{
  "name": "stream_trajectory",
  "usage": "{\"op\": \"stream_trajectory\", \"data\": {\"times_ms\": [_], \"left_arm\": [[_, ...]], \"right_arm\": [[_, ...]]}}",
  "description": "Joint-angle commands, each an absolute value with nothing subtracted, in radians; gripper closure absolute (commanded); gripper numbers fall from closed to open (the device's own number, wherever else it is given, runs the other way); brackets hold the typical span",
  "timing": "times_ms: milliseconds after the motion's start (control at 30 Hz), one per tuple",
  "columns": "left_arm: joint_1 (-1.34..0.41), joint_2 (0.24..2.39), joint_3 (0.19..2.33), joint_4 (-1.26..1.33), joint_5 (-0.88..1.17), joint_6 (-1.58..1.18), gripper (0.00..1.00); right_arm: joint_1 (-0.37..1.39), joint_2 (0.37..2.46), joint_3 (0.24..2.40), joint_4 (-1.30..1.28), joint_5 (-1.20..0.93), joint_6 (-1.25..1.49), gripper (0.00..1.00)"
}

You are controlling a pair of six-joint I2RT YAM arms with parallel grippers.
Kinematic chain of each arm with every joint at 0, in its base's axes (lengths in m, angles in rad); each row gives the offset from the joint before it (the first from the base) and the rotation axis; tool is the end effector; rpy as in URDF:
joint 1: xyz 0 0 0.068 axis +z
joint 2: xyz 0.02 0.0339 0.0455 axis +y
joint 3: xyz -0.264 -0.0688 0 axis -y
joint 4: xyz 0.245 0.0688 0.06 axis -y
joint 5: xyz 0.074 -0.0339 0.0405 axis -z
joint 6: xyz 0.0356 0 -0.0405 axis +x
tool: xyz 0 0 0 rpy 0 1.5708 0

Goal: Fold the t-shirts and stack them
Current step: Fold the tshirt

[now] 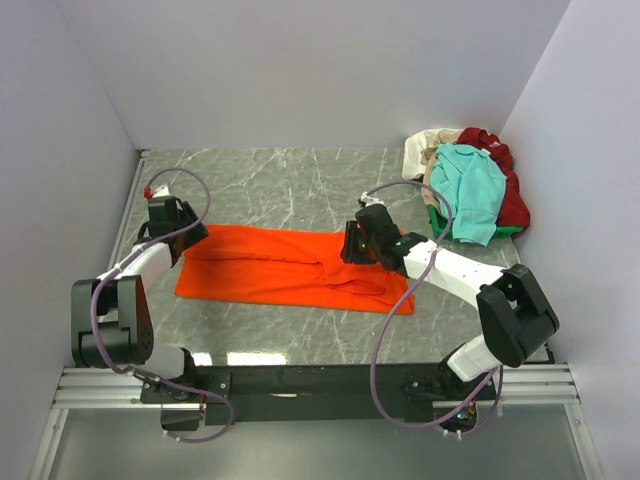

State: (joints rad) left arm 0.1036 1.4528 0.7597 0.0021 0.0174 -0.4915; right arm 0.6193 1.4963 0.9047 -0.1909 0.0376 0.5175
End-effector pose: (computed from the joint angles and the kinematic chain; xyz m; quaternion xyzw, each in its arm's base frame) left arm 0.2986 0.0304 0.1954 -0.2617 0.8661 -0.0898 0.4163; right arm 0.2572 0.1817 0.2127 -0.0398 0.9223 0.1920 0.3329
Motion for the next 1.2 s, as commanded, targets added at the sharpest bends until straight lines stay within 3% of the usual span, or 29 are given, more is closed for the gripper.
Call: {"op": "stream_trajectory", "data": {"times_ms": [0,433,1167], "left_arm": [[0.059,1.457,0.788,0.067,0.049,-0.492,0.50],[0.006,1.572,0.786,0.081,0.058,-0.558,0.51],[-0.020,1.362,0.591,0.037,0.003,-0.586,0.51]], "right_arm": [[0.617,1.499,0.887,-0.152,0.018,0.511,0.55],[0.618,1.488,0.756,-0.075,-0.069,0.561,0.55],[0.618,1.559,0.787,-0.052,-0.081,0.555,0.55]]}}
